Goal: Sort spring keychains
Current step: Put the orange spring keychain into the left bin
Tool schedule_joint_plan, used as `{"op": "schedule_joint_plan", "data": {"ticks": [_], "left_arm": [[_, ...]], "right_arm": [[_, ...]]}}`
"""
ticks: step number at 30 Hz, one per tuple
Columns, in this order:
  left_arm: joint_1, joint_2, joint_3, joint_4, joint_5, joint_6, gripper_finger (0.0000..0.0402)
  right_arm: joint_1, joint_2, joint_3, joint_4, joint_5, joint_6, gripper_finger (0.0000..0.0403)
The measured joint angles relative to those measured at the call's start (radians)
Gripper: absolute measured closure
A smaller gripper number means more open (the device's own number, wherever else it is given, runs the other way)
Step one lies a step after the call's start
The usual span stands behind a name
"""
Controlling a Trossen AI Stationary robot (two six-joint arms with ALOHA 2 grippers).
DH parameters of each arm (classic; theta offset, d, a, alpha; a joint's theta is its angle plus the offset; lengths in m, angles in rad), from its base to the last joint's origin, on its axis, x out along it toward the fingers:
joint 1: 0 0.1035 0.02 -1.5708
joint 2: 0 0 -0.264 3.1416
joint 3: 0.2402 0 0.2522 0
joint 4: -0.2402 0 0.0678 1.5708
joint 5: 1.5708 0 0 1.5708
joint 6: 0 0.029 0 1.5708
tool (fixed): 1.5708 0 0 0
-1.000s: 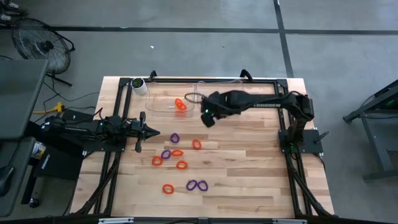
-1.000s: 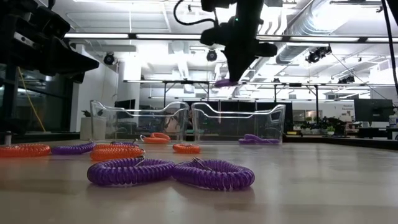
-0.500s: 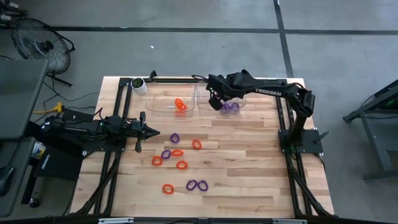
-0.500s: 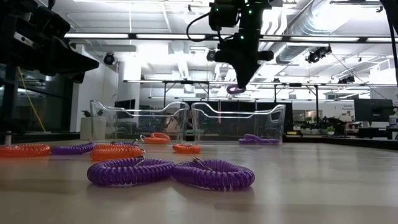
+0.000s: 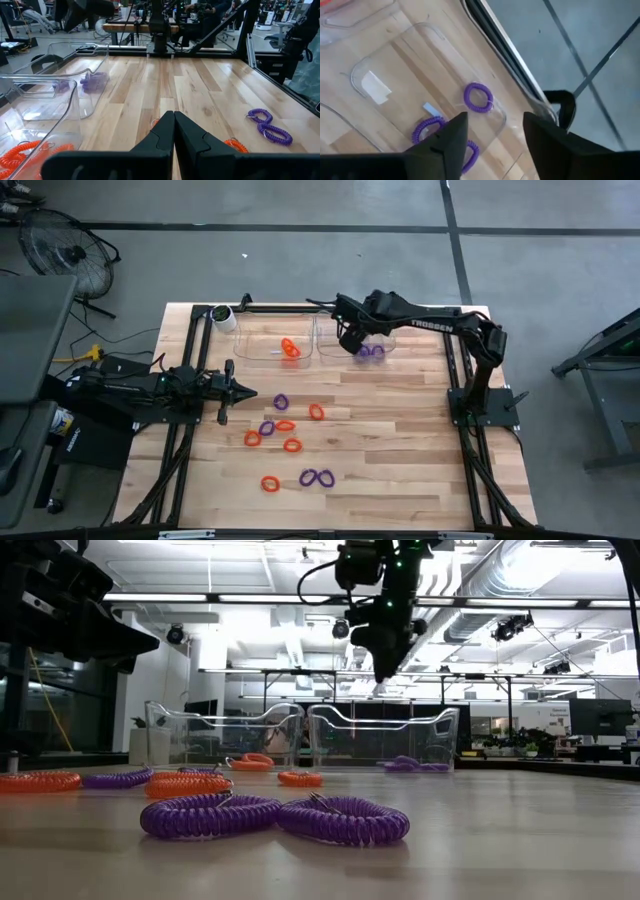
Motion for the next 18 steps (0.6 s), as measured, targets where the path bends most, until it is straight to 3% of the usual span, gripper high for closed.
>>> {"op": "schedule_joint_plan", "data": {"ticks": [5,11,18], "left_arm": [[0.0,0.0,0.0,0.0,0.0,0.0,0.0399],[0.0,0.0,0.0,0.0,0.0,0.0,0.0399],[0.0,0.0,0.0,0.0,0.0,0.0,0.0399]], "right_arm": [[0.057,0.0,0.0,0.052,-0.024,-0.113,0.0195],[0.166,0.0,0.001,0.092,-0.15,-0.252,0.0194],[0.322,0.0,0.001,0.088,-0.175,-0.246,0.0194]]}}
